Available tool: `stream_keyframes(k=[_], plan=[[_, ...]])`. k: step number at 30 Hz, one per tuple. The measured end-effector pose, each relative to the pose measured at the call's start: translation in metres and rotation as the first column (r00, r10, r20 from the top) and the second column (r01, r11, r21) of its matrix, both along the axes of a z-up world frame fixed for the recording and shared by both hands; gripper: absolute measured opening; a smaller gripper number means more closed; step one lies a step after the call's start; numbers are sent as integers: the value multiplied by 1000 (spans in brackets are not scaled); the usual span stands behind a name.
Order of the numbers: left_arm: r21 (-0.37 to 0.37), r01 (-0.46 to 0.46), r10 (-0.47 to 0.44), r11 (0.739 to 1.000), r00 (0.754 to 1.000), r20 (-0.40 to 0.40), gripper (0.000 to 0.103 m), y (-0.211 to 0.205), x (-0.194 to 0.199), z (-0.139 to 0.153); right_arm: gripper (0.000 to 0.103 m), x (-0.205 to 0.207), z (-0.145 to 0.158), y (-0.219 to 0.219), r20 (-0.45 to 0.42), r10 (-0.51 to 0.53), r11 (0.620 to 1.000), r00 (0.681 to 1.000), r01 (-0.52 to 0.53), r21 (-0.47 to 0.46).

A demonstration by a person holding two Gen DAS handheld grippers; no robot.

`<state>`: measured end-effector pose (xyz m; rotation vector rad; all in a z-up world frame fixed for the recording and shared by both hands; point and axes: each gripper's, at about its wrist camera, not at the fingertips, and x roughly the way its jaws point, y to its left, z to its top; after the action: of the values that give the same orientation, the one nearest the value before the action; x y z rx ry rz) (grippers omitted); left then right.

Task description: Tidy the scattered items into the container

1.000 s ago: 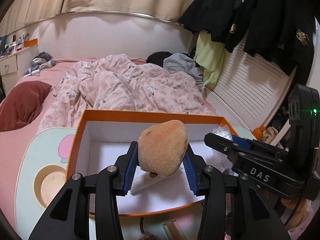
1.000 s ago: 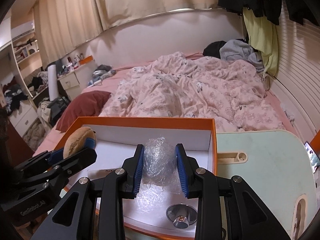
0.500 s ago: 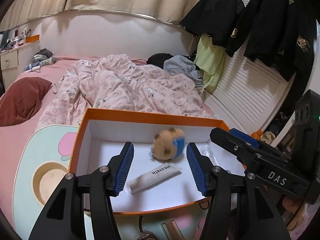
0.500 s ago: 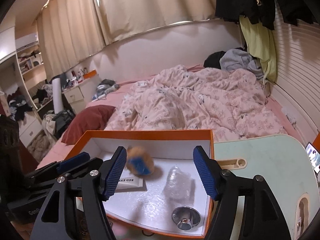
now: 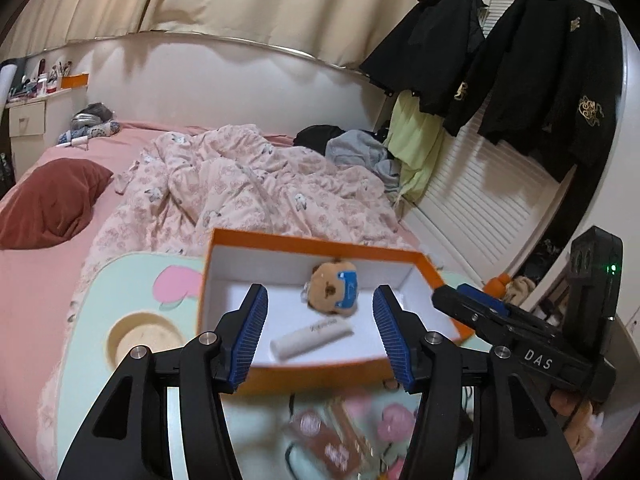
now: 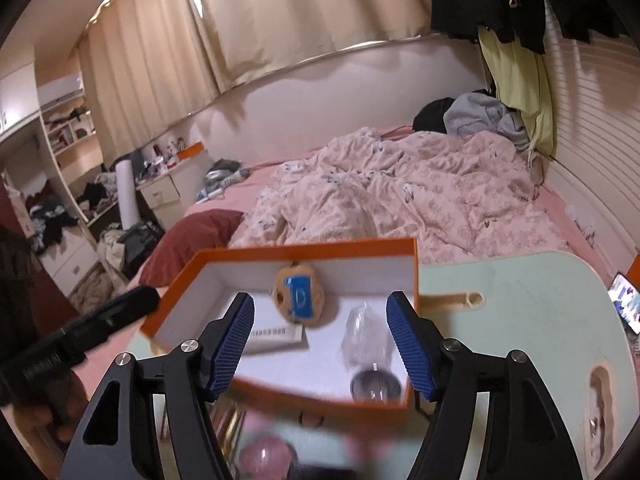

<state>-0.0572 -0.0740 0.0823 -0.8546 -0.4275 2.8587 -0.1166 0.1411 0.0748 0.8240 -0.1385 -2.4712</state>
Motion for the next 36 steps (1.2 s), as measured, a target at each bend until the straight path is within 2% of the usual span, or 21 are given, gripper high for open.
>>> stream_keyframes(k=[3,6,9,12,15,18,23,27,30,34,36], plan=[[-33,-7,8,999,1000,21,56,3,15,-4,67,20,-5,4,14,1,999,1000,-1,32],[-48,6,-1,999,996,92,56,7,30,-17,67,50,-5,9,-24,-4,996,1000,6,87],[-26,14,-12,1000,997,82,56,10,53,-24,67,75,-5,19,-54,4,996,999,1,84],[-52,-7,10,999,997,71,56,14,75,-30,67,95,-6,27,-88,-17,993,996,27,117],[-108,-16,24,994,997,73,56,17,93,-39,67,101,-17,31,-29,-7,990,1000,11,140],[-159,-20,38,987,993,109,56,17,105,-49,67,106,-31,35,22,-21,990,1000,18,142],[-134,-29,48,991,989,137,56,16,117,-62,67,112,-50,33,57,-39,982,998,28,185],[-126,-45,67,991,981,179,56,17,111,-79,67,114,-61,32,91,-34,980,995,16,196],[-188,-73,104,979,982,159,60,22,110,-83,67,114,-67,31,92,-47,977,995,27,211],[-249,-75,109,966,986,127,80,34,109,-90,71,117,-71,25,54,-67,966,996,51,255],[-309,-86,121,947,988,95,80,43,111,-93,71,121,-75,19,16,-79,950,997,71,303]])
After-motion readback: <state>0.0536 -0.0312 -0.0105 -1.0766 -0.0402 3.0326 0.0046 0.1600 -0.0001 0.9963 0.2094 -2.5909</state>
